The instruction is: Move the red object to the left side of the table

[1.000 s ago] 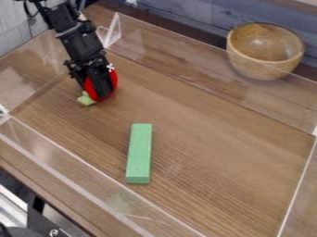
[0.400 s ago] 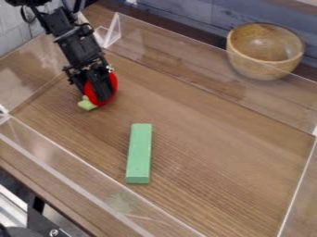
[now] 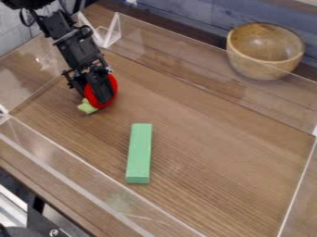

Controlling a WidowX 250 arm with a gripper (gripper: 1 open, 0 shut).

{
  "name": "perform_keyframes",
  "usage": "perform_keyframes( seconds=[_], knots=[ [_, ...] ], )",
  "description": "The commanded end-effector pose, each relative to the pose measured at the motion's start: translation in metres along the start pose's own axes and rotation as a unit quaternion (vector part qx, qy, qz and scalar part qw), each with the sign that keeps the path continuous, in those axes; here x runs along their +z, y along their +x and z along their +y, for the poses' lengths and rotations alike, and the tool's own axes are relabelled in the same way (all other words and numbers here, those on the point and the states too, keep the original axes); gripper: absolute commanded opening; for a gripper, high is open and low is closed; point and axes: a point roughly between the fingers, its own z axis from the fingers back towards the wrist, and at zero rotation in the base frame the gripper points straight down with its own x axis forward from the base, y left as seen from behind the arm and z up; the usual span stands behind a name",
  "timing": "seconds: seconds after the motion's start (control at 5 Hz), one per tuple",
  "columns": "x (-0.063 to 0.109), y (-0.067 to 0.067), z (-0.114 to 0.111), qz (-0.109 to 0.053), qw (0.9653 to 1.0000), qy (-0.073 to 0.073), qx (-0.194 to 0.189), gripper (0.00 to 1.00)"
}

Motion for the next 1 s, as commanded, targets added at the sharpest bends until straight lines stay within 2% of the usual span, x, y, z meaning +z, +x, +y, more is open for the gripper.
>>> perform_keyframes(
  seconds=[0.0, 0.8],
  knots=[
    [0.012, -0.001, -0.001, -0.014, 0.9998, 0.002, 0.011, 0.00],
    [0.025, -0.007, -0.010, -0.022, 0.9987, -0.024, 0.039, 0.00]
  ],
)
